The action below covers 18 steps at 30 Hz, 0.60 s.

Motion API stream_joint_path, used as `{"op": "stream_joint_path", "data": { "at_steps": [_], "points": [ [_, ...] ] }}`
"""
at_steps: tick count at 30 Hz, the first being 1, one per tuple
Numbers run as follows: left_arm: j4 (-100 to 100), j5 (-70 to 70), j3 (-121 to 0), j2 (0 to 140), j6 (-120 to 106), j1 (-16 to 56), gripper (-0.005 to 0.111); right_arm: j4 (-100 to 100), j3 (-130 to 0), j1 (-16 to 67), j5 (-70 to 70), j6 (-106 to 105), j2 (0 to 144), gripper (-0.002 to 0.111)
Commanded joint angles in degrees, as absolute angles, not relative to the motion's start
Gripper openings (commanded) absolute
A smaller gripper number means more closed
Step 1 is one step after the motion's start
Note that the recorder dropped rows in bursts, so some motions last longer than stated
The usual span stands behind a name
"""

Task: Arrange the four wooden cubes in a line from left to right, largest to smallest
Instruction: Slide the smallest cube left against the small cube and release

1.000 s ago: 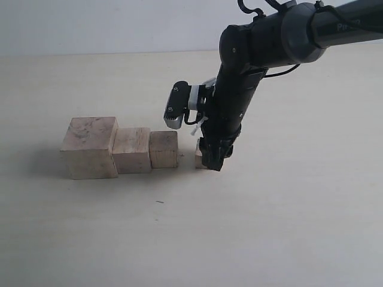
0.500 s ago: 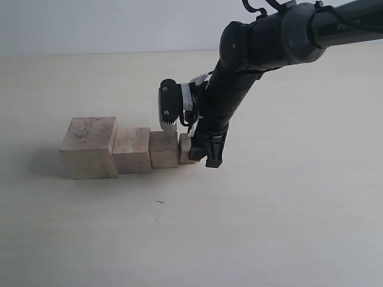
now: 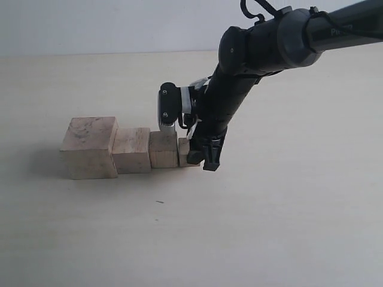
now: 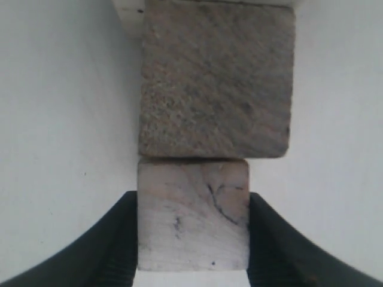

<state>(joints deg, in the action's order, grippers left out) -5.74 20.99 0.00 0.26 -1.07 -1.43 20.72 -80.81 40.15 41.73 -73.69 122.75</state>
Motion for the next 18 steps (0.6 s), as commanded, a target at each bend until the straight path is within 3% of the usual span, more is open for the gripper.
{"op": "stream_joint_path", "data": {
  "at_steps": [1,18],
  "points": [
    [-5.7,20.3,0.0,0.0,-0.6,-1.0,0.000,20.6,-80.7,40.0,42.0,-73.2,124.5,0.000],
    [-5.7,20.3,0.0,0.0,-0.6,-1.0,0.000,21.0,-80.7,40.0,40.2,-70.5,124.7,0.000]
  ]
}}
